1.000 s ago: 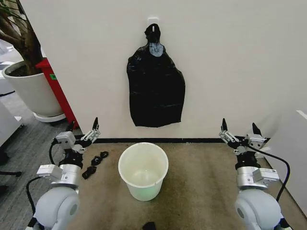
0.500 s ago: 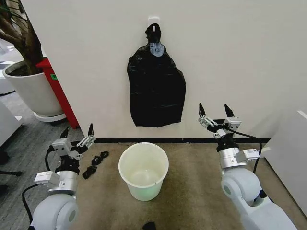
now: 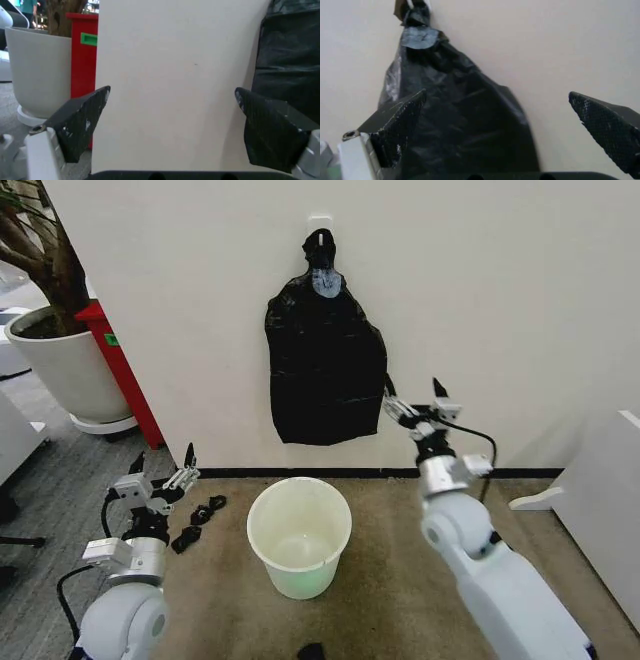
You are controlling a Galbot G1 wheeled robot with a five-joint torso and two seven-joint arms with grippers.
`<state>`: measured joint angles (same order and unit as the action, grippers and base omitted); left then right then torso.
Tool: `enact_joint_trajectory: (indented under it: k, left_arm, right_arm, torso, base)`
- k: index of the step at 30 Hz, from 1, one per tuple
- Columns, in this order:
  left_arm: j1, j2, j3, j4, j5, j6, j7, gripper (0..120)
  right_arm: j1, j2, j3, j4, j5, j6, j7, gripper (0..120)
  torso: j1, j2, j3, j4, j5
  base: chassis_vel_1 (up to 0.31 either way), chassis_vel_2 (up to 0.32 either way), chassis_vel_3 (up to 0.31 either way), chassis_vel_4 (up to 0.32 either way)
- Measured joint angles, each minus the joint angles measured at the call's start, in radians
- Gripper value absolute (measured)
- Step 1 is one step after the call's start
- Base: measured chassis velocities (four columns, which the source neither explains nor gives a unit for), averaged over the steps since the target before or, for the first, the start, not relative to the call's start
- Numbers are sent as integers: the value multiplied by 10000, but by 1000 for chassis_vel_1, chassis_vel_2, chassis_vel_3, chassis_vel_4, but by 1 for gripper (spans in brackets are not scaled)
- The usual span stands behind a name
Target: Place the garbage bag over the trash bin.
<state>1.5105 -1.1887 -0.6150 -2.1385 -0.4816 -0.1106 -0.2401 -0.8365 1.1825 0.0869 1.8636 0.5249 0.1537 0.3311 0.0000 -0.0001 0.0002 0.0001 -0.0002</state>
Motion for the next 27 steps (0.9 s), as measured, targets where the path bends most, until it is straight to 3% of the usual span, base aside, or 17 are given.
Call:
enact_joint_trajectory:
  k: [6,14,17,27]
  left_arm:
    - [169,-194,-61,-55,281,-126,19,99]
    - [241,-103,-46,115,375,-239,23,99]
    - [114,-55,94,90,375,-155,64,99]
    - [234,-99,85,87,498,-167,112,99]
  right_arm:
    - [1823,363,-1286,-1130,411,49,432,100]
    - [2748,463,-1892,-1547,671,-72,669,100]
    - [2811,-41,-1727,-580,1104,-1176,943,100]
    - [3055,-1222,-1330,1720,2251,-3820,1594,100]
  torso:
    - [0,0,-1,-1,0]
    - [0,0,0,4,-1]
    - [0,0,-2,-8,-1]
    - [0,0,-2,-1,2]
  base:
    - [0,0,0,0]
    - [0,0,0,0]
    - [0,0,0,0]
    - [0,0,0,0]
